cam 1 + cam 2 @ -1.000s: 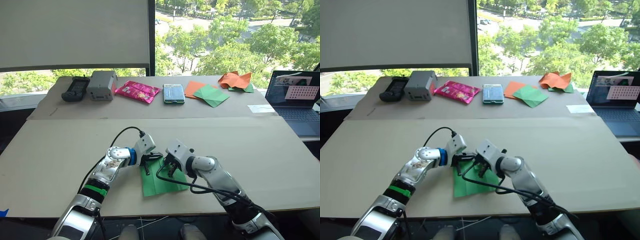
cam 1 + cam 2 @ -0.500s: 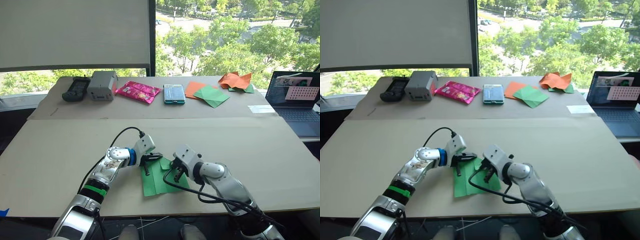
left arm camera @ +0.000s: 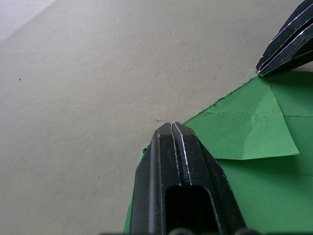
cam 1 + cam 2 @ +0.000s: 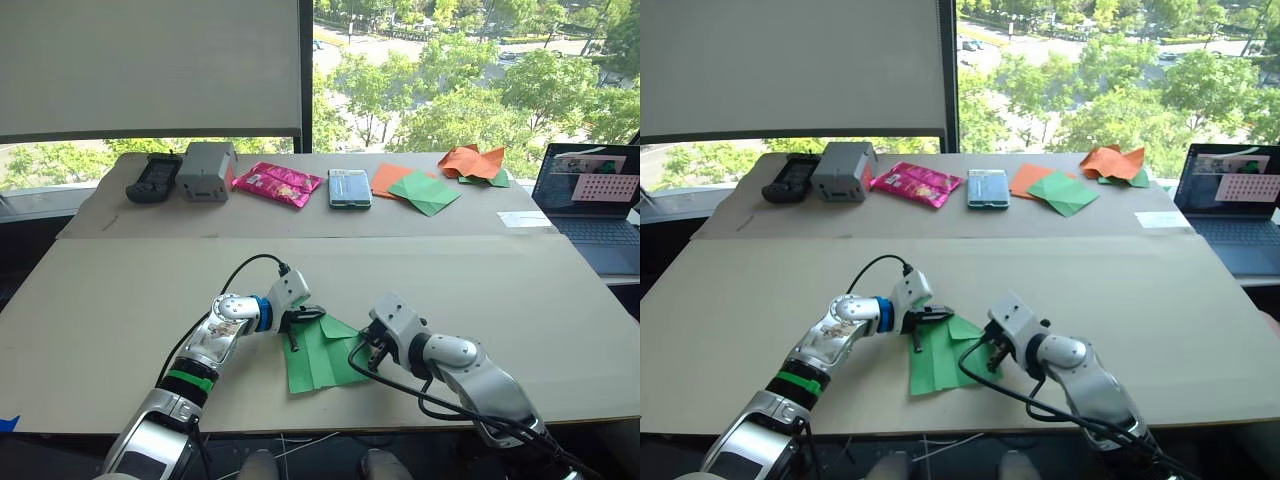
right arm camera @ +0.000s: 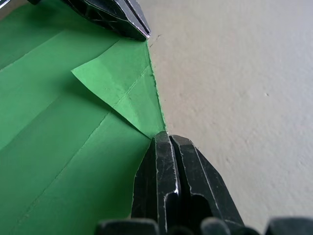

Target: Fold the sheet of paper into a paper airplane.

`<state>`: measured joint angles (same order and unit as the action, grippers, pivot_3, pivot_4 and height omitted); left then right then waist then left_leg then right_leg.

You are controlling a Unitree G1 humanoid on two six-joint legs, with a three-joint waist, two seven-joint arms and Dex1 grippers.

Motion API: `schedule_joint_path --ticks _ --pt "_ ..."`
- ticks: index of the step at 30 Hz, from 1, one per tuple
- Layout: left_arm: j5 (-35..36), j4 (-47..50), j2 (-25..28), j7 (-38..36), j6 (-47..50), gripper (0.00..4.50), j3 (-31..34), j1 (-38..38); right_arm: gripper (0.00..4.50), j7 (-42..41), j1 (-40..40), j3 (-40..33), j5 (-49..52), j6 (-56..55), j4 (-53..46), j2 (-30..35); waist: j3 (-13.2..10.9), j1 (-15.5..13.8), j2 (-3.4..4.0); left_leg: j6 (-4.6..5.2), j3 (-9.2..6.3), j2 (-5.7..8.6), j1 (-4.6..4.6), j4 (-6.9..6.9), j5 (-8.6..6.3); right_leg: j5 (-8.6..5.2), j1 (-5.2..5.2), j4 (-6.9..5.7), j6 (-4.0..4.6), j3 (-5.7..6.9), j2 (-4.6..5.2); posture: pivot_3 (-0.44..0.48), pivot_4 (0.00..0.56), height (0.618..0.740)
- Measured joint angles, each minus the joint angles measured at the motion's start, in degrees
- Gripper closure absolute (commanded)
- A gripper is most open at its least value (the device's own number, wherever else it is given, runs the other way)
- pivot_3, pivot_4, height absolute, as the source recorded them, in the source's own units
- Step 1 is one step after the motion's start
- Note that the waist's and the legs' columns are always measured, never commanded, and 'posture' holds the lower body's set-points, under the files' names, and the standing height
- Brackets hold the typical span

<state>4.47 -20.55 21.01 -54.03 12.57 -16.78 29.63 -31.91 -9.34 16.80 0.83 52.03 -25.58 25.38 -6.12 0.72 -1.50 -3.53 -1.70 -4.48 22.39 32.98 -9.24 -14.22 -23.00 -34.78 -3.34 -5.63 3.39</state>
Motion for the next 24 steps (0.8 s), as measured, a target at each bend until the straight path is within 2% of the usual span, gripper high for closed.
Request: schedule_joint_path --ticks 4,12,24 --pt "0.0 -0.6 0.0 -0.4 -0.1 4.5 0.0 0.5 4.49 0.9 0.6 -1.0 0.8 0.2 -1.2 0.0 0.0 0.0 -0.03 0.0 0.0 0.01 0.01 0.0 0.0 0.0 0.0 0.04 0.0 0.0 0.01 0.0 0.15 0.721" --pt "0.0 -1.2 0.1 -0.5 -0.3 4.5 0.5 1.2 4.49 0.7 0.2 -7.8 6.8 -3.2 -2.8 -4.0 -0.2 0.3 -0.07 0.0 -0.01 0.01 0.13 -0.04 0.0 0.0 -0.14 0.02 -0.01 0.0 0.0 0.0 0.15 0.721" --pt "0.0 -0.2 0.6 -0.3 -0.2 4.5 0.5 0.8 4.49 0.2 -3.6 0.8 6.0 -9.8 4.3 -5.6 -0.2 0.5 -0.04 0.01 -0.01 0.01 0.14 -0.07 0.0 0.0 -0.16 0.02 0.0 0.0 -0.01 0.0 0.15 0.721"
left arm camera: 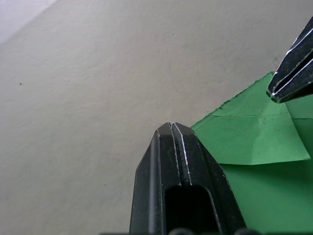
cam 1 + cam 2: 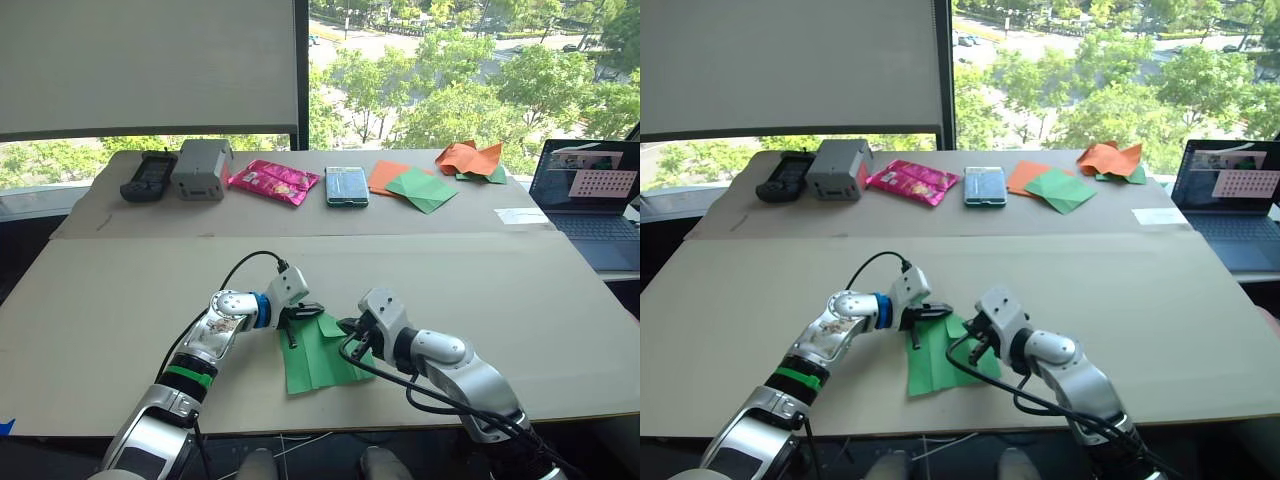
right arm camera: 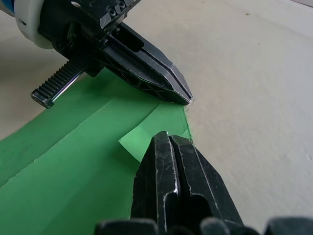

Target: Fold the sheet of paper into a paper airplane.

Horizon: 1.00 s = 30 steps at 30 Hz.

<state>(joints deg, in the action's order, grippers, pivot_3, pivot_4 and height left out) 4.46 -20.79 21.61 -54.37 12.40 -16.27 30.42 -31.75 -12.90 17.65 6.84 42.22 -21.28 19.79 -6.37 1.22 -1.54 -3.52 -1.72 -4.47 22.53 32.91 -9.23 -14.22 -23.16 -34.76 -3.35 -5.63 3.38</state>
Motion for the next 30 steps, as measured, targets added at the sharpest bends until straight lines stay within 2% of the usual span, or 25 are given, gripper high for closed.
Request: schedule_joint_path --ticks 5,11,15,20,25,30 --pt "0.1 2.7 1.2 0.8 0.6 4.5 0.9 -1.9 4.49 -0.3 -0.7 4.4 -2.2 -0.3 2.5 1.3 0.0 0.1 0.01 0.01 0.0 0.0 0.0 -0.04 0.01 0.0 -0.01 0.0 0.0 0.0 0.0 0.0 0.15 0.721" --pt "2.3 8.4 2.5 2.9 6.4 4.5 5.2 -6.0 4.49 0.0 -3.5 5.0 -2.9 2.4 4.0 1.0 0.0 0.5 0.0 0.0 -0.01 -0.01 -0.06 -0.05 0.0 0.0 0.0 -0.03 0.0 0.0 0.0 0.0 0.15 0.721" --pt "8.6 16.5 3.1 4.5 14.8 3.33 11.8 -10.0 4.5 0.4 -4.2 5.1 -3.3 2.6 4.6 0.7 0.0 0.8 -0.03 0.0 -0.02 -0.01 -0.06 -0.06 0.0 0.0 0.01 -0.03 0.0 0.0 0.01 0.0 0.15 0.721" --pt "21.7 27.7 4.6 8.5 31.0 1.7 25.3 -16.8 4.5 0.8 -4.3 5.4 -3.3 2.9 4.6 0.4 0.0 1.2 -0.03 0.0 -0.04 -0.01 -0.14 -0.11 0.0 0.0 0.04 -0.04 0.01 0.0 0.01 0.0 0.15 0.721" --pt "27.4 30.3 2.8 12.0 38.5 1.7 27.9 -20.4 4.5 1.3 -4.2 5.4 -3.4 3.0 4.6 0.2 -0.1 1.1 -0.16 -0.03 -0.05 -0.01 -0.14 -0.09 -0.02 -0.01 0.04 0.08 0.03 0.01 0.02 0.0 0.15 0.721" --pt "28.0 30.4 1.0 14.8 39.7 1.7 26.4 -21.5 4.5 1.8 -4.2 5.6 -3.4 3.0 4.6 -0.1 -0.1 1.2 -0.2 -0.04 -0.07 -0.01 -0.14 -0.1 -0.03 -0.01 0.03 0.16 0.03 0.02 0.02 0.0 0.15 0.721"
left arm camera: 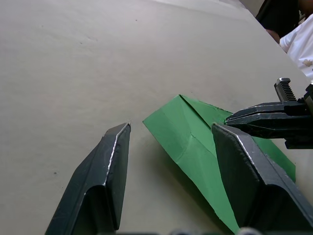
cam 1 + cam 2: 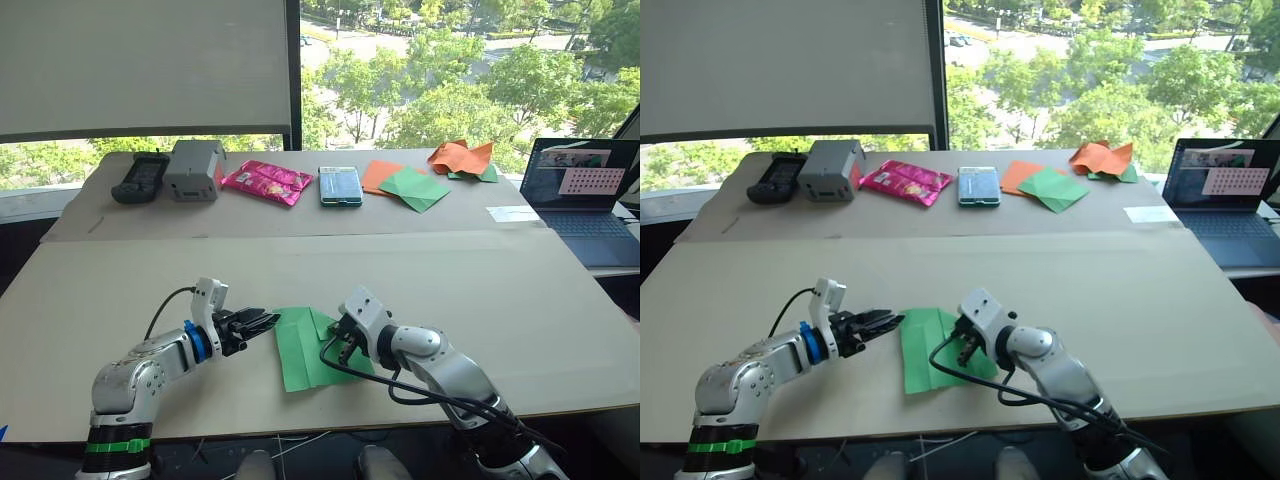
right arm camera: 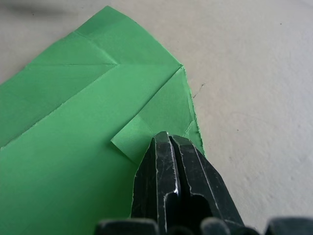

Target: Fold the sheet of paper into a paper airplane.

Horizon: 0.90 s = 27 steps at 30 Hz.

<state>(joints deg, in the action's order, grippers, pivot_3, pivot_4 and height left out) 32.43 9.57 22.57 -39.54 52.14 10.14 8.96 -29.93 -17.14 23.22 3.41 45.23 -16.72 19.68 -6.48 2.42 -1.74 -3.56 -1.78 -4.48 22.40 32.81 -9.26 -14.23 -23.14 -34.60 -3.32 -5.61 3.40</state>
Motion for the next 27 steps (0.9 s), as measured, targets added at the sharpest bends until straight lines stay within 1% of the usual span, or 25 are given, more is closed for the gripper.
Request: schedule_joint_path --ticks 4,11,14,16,20,27 --pt "-0.1 -0.4 -0.9 2.1 0.4 1.7 -1.3 0.0 4.5 0.1 0.0 0.0 0.0 0.1 0.0 -0.2 0.0 0.0 0.01 0.0 0.0 0.0 0.0 -0.01 0.0 0.0 0.0 0.04 0.0 0.0 0.0 0.0 0.15 0.721" --pt "0.0 -0.5 -1.6 3.1 -0.2 1.7 -2.2 0.1 4.5 0.5 -0.2 0.0 0.0 0.5 0.0 -0.2 0.0 -0.1 0.07 -0.02 0.0 0.01 0.02 -0.01 -0.01 0.0 0.03 0.2 0.0 0.0 0.02 0.0 0.15 0.721" --pt "0.1 -1.0 -2.1 3.3 -0.7 2.51 -2.3 0.2 4.5 0.6 -0.2 0.0 0.0 0.5 -0.1 -0.2 0.0 -0.1 0.08 -0.03 0.0 0.0 0.05 -0.01 -0.02 0.0 0.03 0.32 0.0 0.0 0.02 0.0 0.15 0.721" --pt "0.2 -1.5 -2.1 3.3 -0.8 3.24 -2.5 0.2 4.5 0.6 -0.1 0.0 0.0 0.5 -0.1 -0.3 0.0 -0.1 0.08 -0.03 0.0 0.0 0.06 -0.01 -0.02 0.0 0.03 0.37 0.0 0.0 0.02 0.0 0.15 0.721" --pt "0.2 -1.6 -2.0 3.2 -0.7 4.48 -3.9 0.2 4.5 0.7 -0.1 -0.1 0.1 1.1 -0.4 -0.4 0.0 -0.1 0.08 -0.02 0.0 0.0 0.11 -0.01 -0.02 0.01 0.01 0.4 0.01 0.0 0.02 0.0 0.15 0.721" --pt "-0.8 -1.6 -1.1 2.9 -1.4 4.48 -5.9 0.2 4.5 1.0 -0.1 -0.2 0.1 1.5 -0.7 -0.4 0.0 -0.1 0.08 -0.03 0.0 0.01 0.12 -0.02 -0.02 0.01 0.02 0.43 0.01 0.0 0.02 0.0 0.15 0.721"
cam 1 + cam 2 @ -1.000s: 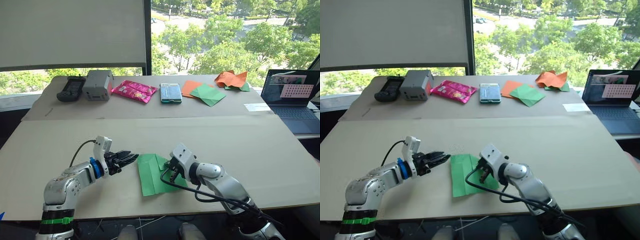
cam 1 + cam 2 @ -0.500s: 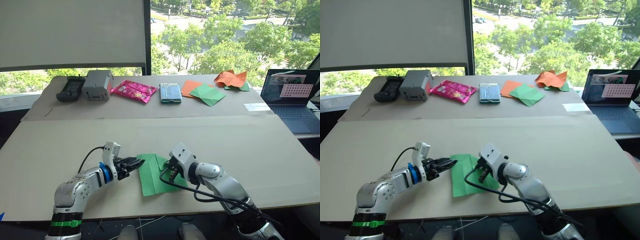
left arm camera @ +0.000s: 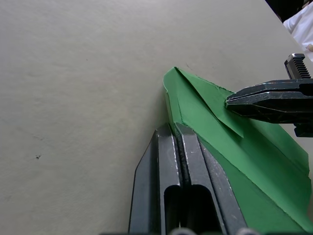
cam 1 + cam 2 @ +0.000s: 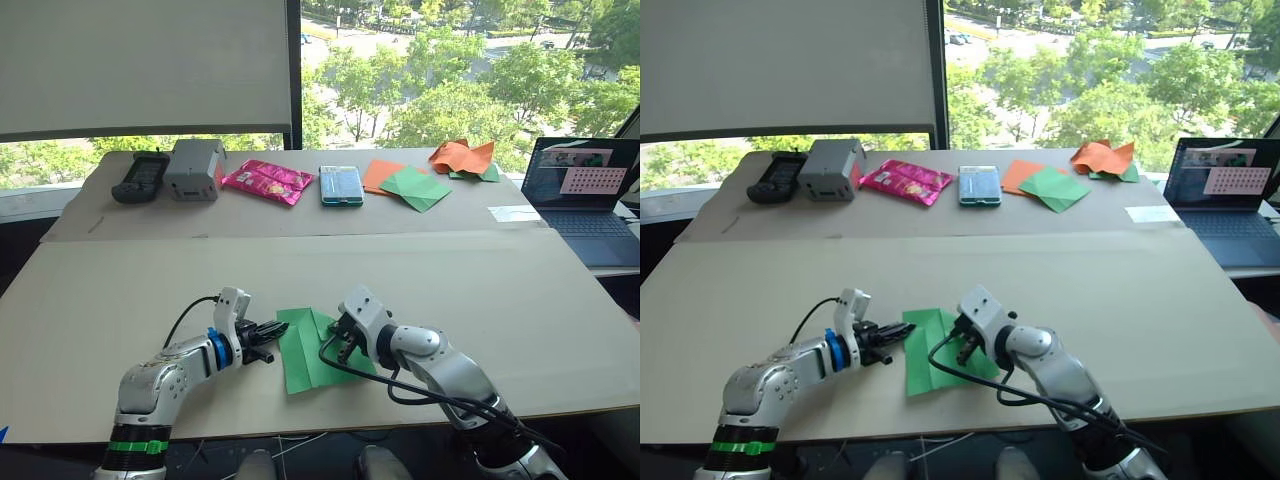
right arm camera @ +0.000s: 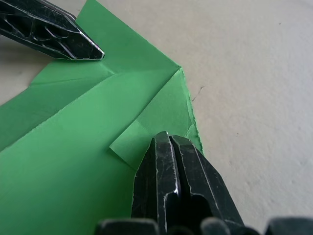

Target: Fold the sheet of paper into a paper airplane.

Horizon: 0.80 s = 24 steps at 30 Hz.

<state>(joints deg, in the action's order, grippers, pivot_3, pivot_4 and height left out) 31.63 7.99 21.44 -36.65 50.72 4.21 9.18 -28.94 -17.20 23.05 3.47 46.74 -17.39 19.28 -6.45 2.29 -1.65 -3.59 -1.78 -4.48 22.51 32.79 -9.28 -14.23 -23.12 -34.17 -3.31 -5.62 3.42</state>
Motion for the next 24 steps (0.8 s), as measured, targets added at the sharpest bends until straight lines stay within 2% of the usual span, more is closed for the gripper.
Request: schedule_joint_path --ticks 7,13,16,24 --pt "-7.2 2.1 5.2 -2.0 -9.2 4.48 -7.0 2.2 4.5 0.6 -0.1 -0.2 0.1 1.5 -0.6 -0.6 0.0 0.0 0.03 -0.01 0.0 0.0 0.06 -0.01 -0.01 0.0 -0.04 0.06 0.0 0.0 0.01 0.0 0.15 0.721" --pt "-18.9 2.4 12.5 -7.7 -23.2 4.48 -17.7 3.6 4.5 1.4 -0.1 -0.7 0.1 3.3 -1.3 -2.0 -0.1 0.1 0.17 -0.02 0.02 -0.01 0.09 -0.06 -0.01 0.01 -0.07 0.07 0.01 -0.01 0.03 0.0 0.15 0.721" --pt "-22.7 1.6 13.2 -9.0 -27.7 4.48 -20.1 3.6 4.5 1.7 -0.1 -1.0 0.1 3.9 -1.4 -2.5 -0.1 0.1 0.26 -0.02 0.02 -0.01 0.1 -0.07 -0.01 0.01 -0.08 0.08 0.01 -0.01 0.04 0.0 0.15 0.721" --pt "-25.1 -1.8 11.6 -10.2 -30.6 4.48 -21.3 5.3 4.5 2.2 -0.6 -2.2 1.2 4.3 -0.8 -5.8 -0.1 -0.4 0.33 -0.01 0.03 0.0 0.29 -0.05 -0.01 0.01 -0.17 0.07 0.01 0.0 0.04 0.0 0.15 0.721"
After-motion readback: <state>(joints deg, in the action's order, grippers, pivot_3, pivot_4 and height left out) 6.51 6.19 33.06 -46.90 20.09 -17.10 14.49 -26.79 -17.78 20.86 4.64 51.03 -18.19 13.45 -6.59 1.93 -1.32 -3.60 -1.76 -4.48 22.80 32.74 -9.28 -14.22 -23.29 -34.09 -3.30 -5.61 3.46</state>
